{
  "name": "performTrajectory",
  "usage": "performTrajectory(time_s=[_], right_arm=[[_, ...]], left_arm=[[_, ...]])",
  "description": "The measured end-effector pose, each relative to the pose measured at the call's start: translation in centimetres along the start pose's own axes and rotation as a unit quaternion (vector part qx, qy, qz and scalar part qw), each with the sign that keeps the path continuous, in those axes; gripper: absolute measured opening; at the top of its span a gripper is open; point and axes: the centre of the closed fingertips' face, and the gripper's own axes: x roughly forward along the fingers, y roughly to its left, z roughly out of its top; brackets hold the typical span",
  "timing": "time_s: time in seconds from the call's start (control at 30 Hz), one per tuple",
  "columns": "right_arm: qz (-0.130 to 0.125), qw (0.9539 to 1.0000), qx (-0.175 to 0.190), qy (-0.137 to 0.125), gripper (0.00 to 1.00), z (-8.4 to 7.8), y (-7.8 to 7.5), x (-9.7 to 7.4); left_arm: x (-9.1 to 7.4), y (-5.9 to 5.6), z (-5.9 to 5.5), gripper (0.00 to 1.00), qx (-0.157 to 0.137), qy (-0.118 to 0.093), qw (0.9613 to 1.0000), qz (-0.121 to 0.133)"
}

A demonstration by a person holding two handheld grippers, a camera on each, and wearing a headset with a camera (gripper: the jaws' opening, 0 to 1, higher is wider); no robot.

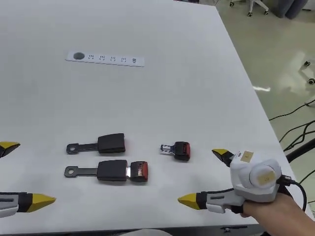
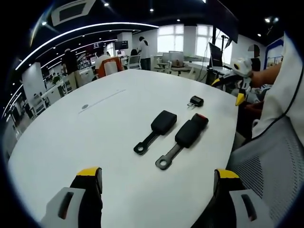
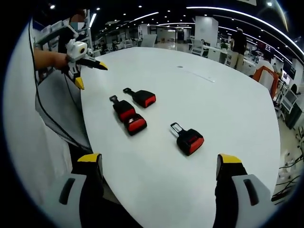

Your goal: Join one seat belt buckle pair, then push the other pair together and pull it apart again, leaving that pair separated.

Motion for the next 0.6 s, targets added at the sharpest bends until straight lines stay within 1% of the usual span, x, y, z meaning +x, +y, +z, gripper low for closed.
performTrajectory(time_s=[0.1, 0.17, 0.27, 0.3, 0.33, 0.37, 0.47, 0.6], right_arm=[[-0.003, 1.0, 0.0, -0.003, 1.0, 0.1, 0.0, -0.2], [-0.005, 1.0, 0.0, -0.003, 1.0, 0.0, -0.1, -0.2], [-0.006, 1.0, 0.005, -0.006, 1.0, -0.2, 0.1, -0.2], [-0.007, 0.9999, 0.005, -0.005, 1.0, -0.2, 0.2, -0.2], [-0.007, 0.9999, 0.006, -0.006, 1.0, -0.2, 0.5, -0.2], [-0.006, 0.9999, 0.007, -0.007, 1.0, -0.1, 0.7, -0.3], [-0.007, 0.9999, 0.008, -0.01, 1.0, 0.0, 0.9, -0.4], [-0.008, 0.9999, 0.009, -0.008, 1.0, -0.2, 0.9, -0.4]], left_arm=[[-0.1, -0.2, 0.0, 1.0, -0.002, -0.002, 1.0, 0.001], [-0.1, -0.7, -0.1, 1.0, 0.004, 0.002, 1.0, -0.001], [-0.1, -1.0, -0.1, 1.0, 0.0, 0.002, 1.0, -0.003], [-0.1, -1.3, 0.0, 1.0, 0.001, 0.003, 1.0, -0.003], [-0.1, -1.4, 0.0, 1.0, 0.001, 0.003, 1.0, -0.002], [-0.1, -1.2, -0.1, 1.0, 0.001, 0.002, 1.0, -0.001], [-0.2, -1.1, 0.0, 1.0, -0.002, -0.003, 1.0, 0.002], [-0.2, -1.3, -0.1, 1.0, 0.0, 0.0, 1.0, 0.001]])
